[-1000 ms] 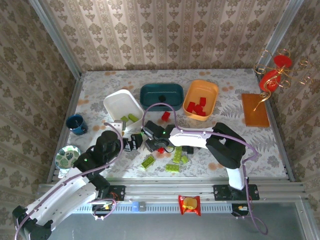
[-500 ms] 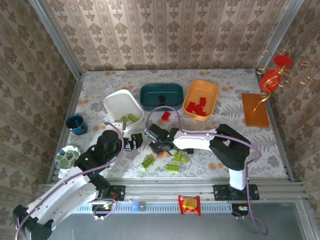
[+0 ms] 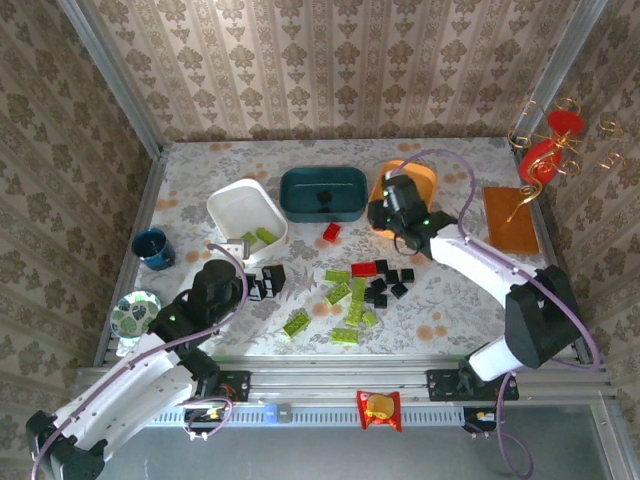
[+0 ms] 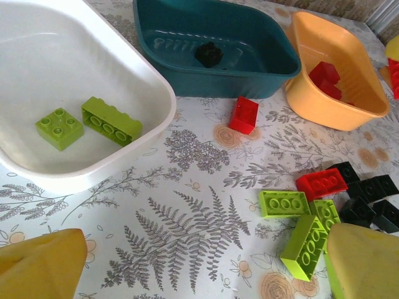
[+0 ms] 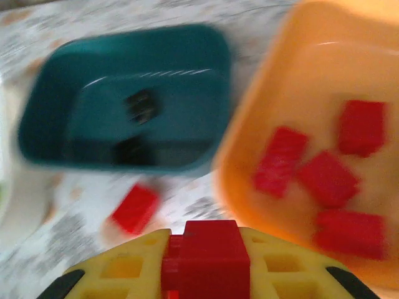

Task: Sort the legos into containers by color
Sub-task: Place the lego in the container.

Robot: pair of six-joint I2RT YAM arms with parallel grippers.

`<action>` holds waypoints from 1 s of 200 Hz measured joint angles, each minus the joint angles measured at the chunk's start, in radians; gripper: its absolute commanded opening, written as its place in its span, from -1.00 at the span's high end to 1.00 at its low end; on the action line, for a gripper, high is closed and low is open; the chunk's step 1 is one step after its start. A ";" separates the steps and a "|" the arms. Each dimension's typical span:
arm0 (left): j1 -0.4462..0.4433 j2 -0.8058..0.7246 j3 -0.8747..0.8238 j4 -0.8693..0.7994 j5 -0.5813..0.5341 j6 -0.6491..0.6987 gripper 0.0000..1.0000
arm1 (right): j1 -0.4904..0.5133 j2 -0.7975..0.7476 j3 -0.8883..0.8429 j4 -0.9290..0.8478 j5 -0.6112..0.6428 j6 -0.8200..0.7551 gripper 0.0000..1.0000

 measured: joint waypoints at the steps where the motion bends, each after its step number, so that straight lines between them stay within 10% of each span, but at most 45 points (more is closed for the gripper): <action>1: 0.000 0.000 0.000 0.000 0.000 0.000 -1.00 | -0.006 0.005 0.004 -0.001 0.005 0.002 0.78; 43: 0.019 -0.001 0.000 0.001 0.001 -0.002 -1.00 | -0.111 0.237 0.212 -0.074 0.098 0.035 0.66; 83: 0.025 0.000 0.000 0.000 0.010 -0.002 -1.00 | -0.141 0.383 0.366 -0.161 0.135 0.041 -0.32; 200: -0.060 0.413 0.101 0.045 0.180 0.060 -0.73 | 0.080 0.017 0.078 -0.140 0.137 0.043 -0.42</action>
